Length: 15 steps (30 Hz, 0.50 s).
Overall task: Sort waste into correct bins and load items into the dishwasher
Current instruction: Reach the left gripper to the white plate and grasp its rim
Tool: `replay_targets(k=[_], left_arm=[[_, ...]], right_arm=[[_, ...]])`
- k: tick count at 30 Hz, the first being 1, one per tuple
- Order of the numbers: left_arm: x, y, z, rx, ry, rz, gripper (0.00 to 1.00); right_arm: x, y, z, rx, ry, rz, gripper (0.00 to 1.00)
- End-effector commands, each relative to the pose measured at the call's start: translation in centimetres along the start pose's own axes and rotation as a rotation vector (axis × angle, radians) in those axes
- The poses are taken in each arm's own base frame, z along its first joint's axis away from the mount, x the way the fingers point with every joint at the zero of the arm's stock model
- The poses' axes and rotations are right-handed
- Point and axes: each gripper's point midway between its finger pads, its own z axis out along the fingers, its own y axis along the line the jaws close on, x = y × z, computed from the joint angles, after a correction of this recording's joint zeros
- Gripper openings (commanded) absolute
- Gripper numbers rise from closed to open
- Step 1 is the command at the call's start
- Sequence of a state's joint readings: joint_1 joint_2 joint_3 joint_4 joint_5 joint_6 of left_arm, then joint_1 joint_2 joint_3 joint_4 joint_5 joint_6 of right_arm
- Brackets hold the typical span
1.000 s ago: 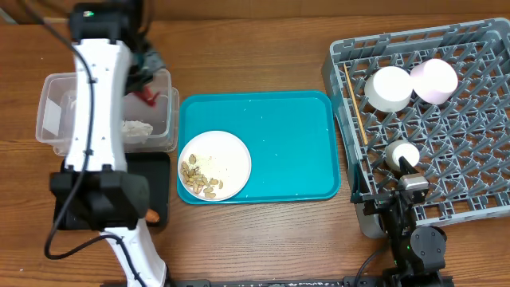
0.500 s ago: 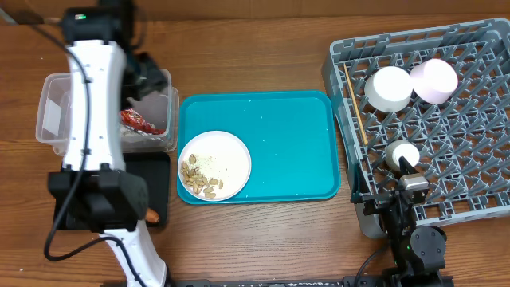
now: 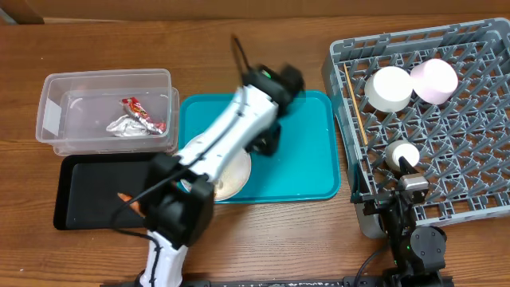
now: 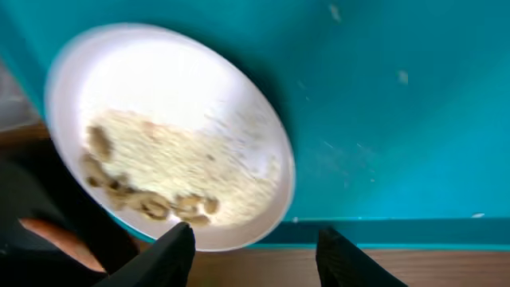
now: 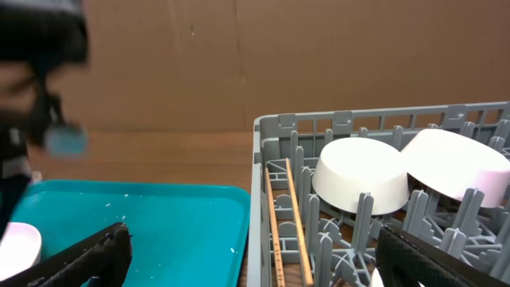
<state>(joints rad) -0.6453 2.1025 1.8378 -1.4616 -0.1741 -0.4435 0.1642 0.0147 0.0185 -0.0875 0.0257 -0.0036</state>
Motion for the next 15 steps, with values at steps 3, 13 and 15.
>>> replay_targets(k=[3, 13, 15], left_arm=[[1.6, -2.1, 2.0, -0.086, 0.024, -0.044, 0.52], [1.2, -1.8, 6.9, -0.140, 0.121, -0.061, 0.40], [1.3, -1.8, 7.5, -0.150, 0.137, -0.051, 0.39]], right_arm=[[0.1, 0.0, 0.0, -0.003, -0.007, 0.005, 1.00], [0.1, 0.0, 0.0, -0.003, -0.007, 0.005, 1.00], [0.1, 0.0, 0.0, -0.003, -0.007, 0.005, 1.00]])
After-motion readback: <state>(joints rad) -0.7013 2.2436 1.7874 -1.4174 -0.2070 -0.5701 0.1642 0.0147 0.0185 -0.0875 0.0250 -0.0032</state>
